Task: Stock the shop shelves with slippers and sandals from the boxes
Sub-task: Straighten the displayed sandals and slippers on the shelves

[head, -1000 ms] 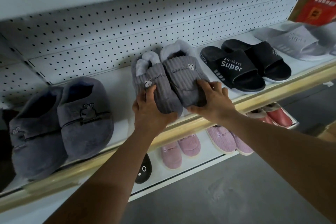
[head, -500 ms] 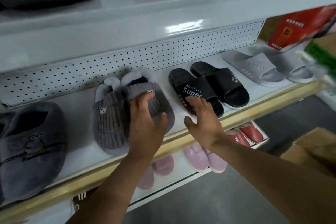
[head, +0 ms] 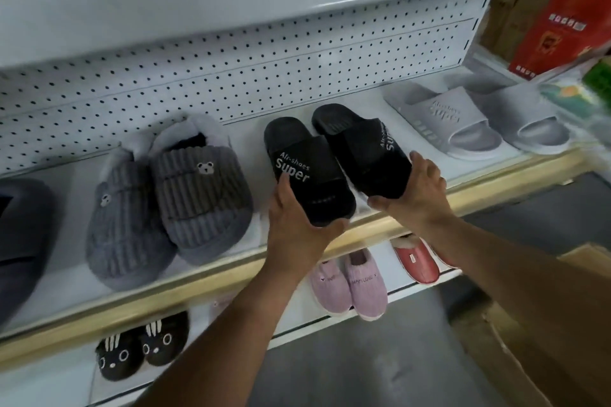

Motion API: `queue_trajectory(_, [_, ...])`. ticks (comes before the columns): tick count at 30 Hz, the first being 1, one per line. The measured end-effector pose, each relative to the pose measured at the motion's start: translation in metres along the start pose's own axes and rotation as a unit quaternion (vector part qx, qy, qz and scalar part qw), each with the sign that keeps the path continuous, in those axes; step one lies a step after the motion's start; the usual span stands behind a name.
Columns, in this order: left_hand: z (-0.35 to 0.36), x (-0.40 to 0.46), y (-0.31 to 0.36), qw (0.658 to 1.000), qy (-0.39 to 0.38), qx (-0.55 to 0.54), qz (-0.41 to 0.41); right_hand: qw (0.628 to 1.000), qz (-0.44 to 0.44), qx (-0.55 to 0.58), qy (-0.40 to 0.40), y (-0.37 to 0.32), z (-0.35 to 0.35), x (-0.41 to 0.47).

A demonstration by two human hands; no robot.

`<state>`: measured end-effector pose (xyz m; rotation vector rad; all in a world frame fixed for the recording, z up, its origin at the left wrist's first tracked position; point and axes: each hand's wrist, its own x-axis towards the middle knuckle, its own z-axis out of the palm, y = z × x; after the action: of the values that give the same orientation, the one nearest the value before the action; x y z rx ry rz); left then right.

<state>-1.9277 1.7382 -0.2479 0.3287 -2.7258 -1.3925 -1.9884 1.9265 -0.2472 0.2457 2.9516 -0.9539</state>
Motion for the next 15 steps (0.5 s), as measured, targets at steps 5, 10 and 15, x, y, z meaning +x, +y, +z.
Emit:
queue_trajectory(5, [0.041,0.017,0.012,0.991,0.094,0.066,-0.075,0.998,-0.037,-0.028,-0.052,0.015,-0.004,0.022])
queue_trajectory(10, [0.057,0.028,0.018,0.977,0.129,0.136,-0.098,0.989,-0.104,-0.100,-0.027,0.020,-0.001,0.032])
queue_trajectory(15, [0.063,0.038,0.029,0.968,0.123,0.182,-0.121,0.989,-0.113,-0.098,-0.021,0.032,-0.014,0.056])
